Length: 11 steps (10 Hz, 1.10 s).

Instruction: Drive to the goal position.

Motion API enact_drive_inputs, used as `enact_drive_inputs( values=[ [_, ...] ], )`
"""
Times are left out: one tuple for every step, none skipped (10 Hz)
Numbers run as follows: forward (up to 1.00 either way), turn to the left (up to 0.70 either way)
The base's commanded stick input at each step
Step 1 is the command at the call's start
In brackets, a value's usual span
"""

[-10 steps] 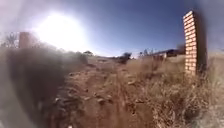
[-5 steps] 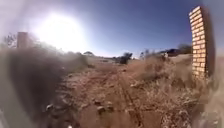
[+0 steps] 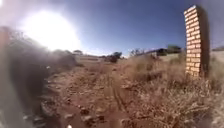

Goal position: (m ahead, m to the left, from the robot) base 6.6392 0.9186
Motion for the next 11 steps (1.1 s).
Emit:
enact_drive_inputs(
  values=[
    [0.5,0.0],
    [0.5,0.0],
    [0.5,0.0],
    [0.5,0.0],
    [0.5,0.0],
    [0.5,0.0],
    [0.5,0.0],
    [0.5,0.0],
    [0.5,0.0],
    [0.5,0.0],
    [0.5,0.0]
  ],
)
